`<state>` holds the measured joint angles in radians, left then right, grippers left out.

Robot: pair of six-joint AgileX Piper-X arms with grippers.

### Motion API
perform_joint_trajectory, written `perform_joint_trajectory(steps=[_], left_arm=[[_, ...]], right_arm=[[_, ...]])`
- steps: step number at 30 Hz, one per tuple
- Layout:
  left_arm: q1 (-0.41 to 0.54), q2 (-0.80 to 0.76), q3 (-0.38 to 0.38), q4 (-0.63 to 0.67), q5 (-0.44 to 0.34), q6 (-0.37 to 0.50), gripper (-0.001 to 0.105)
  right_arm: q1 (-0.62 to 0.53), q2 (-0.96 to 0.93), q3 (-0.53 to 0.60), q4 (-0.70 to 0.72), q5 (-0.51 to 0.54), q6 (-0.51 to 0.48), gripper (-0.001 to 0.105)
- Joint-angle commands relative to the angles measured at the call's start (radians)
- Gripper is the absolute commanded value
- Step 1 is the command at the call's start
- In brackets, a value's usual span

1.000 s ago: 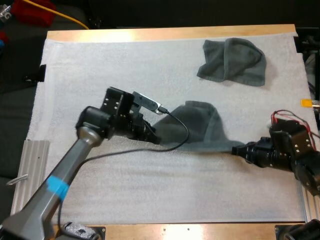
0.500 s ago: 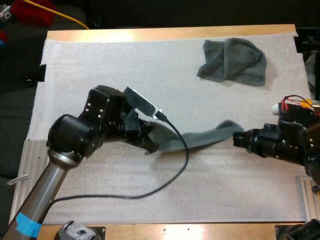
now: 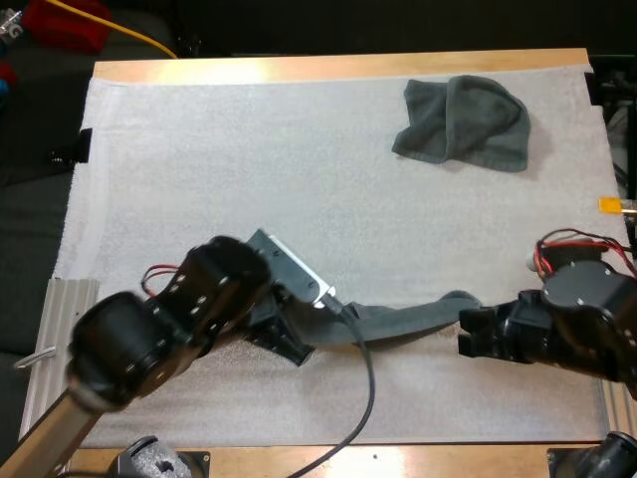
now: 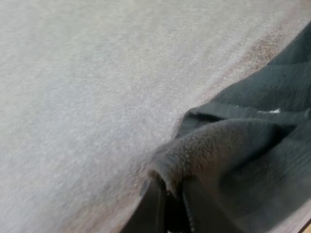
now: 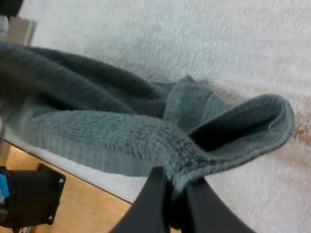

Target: Pick towel from pile, fold and stack

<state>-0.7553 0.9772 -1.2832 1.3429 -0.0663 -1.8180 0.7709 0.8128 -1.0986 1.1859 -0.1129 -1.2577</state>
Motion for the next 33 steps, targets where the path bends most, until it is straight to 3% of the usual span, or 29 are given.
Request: perform_joint_trajectory(steps=[1,5,7,12,17,22,24,26,28,30,33], left_arm=[[-0.006,-0.022,-0.017,0.019,-0.028,-0.018,0.000],[-0.005,-0.048,-0.042,0.040,-0.028,-0.030,0.000],[-0.005,-0.052,-0.057,0.040,-0.023,-0.035,0.000],[-0.005,-0.054,-0.073,0.041,0.003,-0.036,0.000],[-0.005,-0.056,-0.073,0.037,-0.009,-0.040,0.000],[-0.005,-0.054,-0.073,0.019,-0.029,-0.040,0.000],[-0.005,-0.054,-0.073,0.017,-0.026,-0.040,0.000],[-0.005,-0.054,-0.073,0.016,-0.026,-0.040,0.000],[-0.005,-0.054,-0.073,0.014,-0.026,-0.040,0.000],[-0.005,-0.054,-0.073,0.014,-0.026,-0.040,0.000],[-0.005,-0.054,-0.073,0.022,-0.026,-0.040,0.000]], right_arm=[[0.003,-0.016,-0.011,0.021,0.025,0.019,0.001],[0.003,-0.016,-0.011,0.110,-0.035,0.055,0.001],[0.003,-0.015,-0.011,0.137,-0.121,0.056,0.001],[0.003,-0.027,-0.011,0.037,-0.286,0.072,0.001],[0.000,-0.041,-0.011,-0.010,-0.119,0.088,0.001],[0.000,0.019,-0.011,0.179,-0.059,0.051,0.001],[0.001,0.050,-0.011,0.269,-0.155,0.017,0.001],[0.003,0.067,-0.011,0.311,-0.314,-0.032,0.001],[0.003,0.058,-0.011,0.251,-0.450,-0.056,0.001],[0.003,0.034,-0.016,0.110,-0.521,-0.017,0.001],[0.001,-0.010,-0.016,-0.116,-0.496,0.101,0.001]])
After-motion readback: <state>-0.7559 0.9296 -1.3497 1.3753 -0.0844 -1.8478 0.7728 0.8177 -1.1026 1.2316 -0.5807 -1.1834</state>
